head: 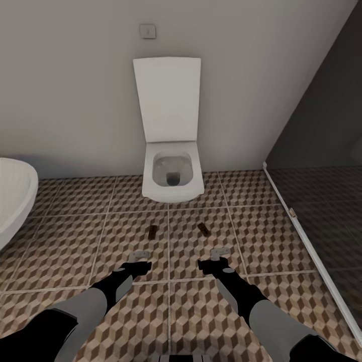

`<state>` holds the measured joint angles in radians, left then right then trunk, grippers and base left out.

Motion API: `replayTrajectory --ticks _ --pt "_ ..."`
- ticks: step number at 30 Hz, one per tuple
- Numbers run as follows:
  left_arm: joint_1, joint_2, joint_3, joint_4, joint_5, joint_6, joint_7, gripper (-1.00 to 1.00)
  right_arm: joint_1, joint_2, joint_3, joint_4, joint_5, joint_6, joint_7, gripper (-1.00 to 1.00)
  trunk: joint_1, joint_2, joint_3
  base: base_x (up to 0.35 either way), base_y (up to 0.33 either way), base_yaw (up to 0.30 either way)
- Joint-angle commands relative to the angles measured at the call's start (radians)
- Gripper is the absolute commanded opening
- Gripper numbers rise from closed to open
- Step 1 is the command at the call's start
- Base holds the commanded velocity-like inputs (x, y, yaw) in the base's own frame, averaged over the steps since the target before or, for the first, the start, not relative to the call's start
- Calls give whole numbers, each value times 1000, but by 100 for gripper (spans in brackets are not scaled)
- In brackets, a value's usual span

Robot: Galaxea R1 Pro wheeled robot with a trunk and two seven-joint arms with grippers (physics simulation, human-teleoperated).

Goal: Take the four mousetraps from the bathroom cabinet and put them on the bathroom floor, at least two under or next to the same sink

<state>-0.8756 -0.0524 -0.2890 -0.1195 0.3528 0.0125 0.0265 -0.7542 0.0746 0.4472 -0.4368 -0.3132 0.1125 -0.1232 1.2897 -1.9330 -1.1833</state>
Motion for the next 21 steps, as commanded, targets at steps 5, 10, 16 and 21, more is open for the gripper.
replayTrajectory --ticks 5,10,16,21 --pt "0 0 -9 0 9 1 3 100 -1 -1 8 -2 -8 5 -9 100 -19 35 15 0 0 0" --pt "0 2 -10 0 9 1 3 100 -1 -1 8 -2 -8 5 -9 100 -39 70 31 0 0 0" --pt "0 7 -10 2 9 -3 4 100 -1 -2 8 -1 -7 4 -8 100 -62 112 50 0 0 0" --pt "0 23 -10 4 9 -7 4 100 -1 -4 8 -1 -7 4 -6 100 -81 147 65 0 0 0"
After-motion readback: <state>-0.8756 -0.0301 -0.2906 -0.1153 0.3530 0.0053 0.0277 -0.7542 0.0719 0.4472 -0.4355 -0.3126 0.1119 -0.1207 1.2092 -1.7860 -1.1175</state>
